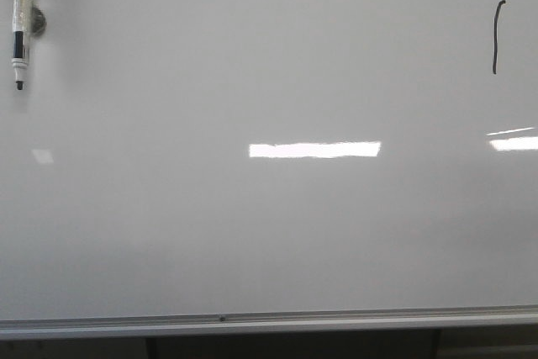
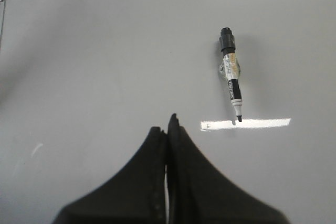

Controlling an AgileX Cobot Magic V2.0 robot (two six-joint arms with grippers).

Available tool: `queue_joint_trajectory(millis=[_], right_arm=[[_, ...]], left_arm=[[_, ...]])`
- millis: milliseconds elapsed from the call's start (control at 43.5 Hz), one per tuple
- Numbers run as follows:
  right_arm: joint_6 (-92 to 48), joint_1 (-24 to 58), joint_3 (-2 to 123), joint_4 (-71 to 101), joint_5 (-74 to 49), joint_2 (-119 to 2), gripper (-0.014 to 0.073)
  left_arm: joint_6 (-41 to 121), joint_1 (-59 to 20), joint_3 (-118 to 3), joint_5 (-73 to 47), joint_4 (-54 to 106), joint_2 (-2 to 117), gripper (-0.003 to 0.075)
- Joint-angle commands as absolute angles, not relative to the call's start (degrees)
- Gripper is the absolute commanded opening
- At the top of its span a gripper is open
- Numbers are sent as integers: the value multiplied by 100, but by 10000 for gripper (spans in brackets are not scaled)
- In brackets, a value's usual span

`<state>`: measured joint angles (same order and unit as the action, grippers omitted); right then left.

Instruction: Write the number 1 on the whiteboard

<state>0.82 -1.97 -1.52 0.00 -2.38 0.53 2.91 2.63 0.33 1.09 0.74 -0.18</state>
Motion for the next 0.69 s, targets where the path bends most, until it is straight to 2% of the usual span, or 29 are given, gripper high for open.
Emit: queue_joint_trajectory(millis=[0, 666], right_arm=[[40, -219, -158, 0, 529, 153, -69], [40, -219, -158, 0, 702, 148, -69]], left_arm=[[295, 215, 158, 557, 135, -126, -19], [295, 215, 158, 557, 135, -126, -19]])
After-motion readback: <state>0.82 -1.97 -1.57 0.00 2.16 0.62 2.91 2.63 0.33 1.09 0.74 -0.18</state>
